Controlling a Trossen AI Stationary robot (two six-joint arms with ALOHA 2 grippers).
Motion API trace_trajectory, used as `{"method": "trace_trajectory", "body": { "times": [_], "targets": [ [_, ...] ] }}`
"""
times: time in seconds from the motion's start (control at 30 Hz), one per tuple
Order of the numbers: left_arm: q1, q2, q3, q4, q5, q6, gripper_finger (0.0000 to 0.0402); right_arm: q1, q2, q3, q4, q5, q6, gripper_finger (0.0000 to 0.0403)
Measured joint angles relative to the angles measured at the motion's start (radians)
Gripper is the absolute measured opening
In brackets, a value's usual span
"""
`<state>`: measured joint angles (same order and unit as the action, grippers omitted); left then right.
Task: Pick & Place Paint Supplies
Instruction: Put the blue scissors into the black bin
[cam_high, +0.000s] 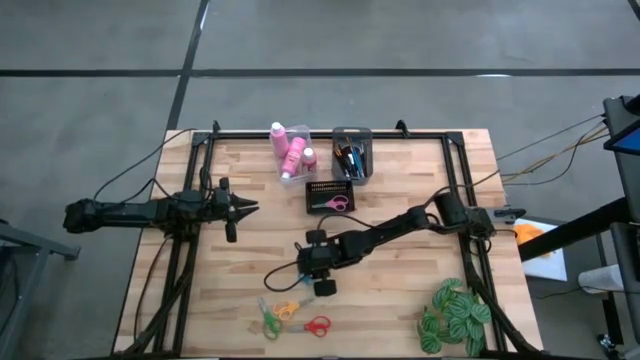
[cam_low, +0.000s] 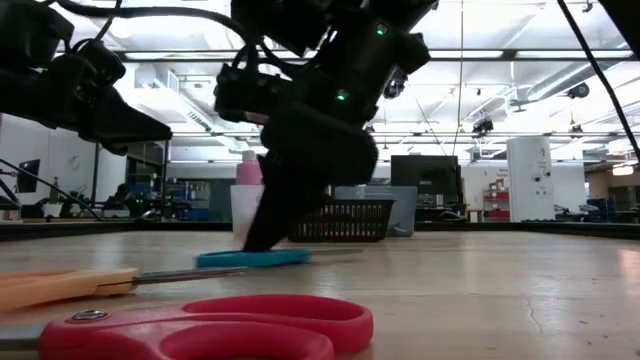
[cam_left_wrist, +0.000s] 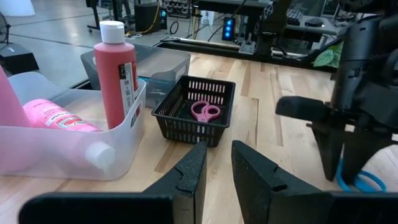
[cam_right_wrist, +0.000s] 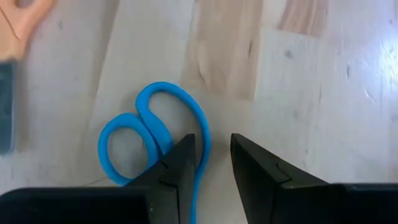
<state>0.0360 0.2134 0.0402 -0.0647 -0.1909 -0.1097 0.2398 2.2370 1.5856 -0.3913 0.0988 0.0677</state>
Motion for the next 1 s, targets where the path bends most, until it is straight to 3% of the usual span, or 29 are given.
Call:
{"method": "trace_trajectory", "body": {
  "times": [0.37, 0.63, 1.0],
  "targets": [
    [0.000, 0.000, 0.000, 0.000, 0.000, 0.000, 0.0079, 0.003, -0.008, 0.001, -0.058, 0.010, 0.034, 0.0098],
    [0.000, 0.000, 0.000, 0.000, 0.000, 0.000, 0.0079, 0.004, -0.007, 0.001, -0.057, 0.005, 0.035, 0.0019],
    [0.000, 0.000, 0.000, 0.000, 0.000, 0.000, 0.0079, 0.004, -0.007, 0.001, -0.055, 0.005, 0.048, 0.0015]
  ]
}}
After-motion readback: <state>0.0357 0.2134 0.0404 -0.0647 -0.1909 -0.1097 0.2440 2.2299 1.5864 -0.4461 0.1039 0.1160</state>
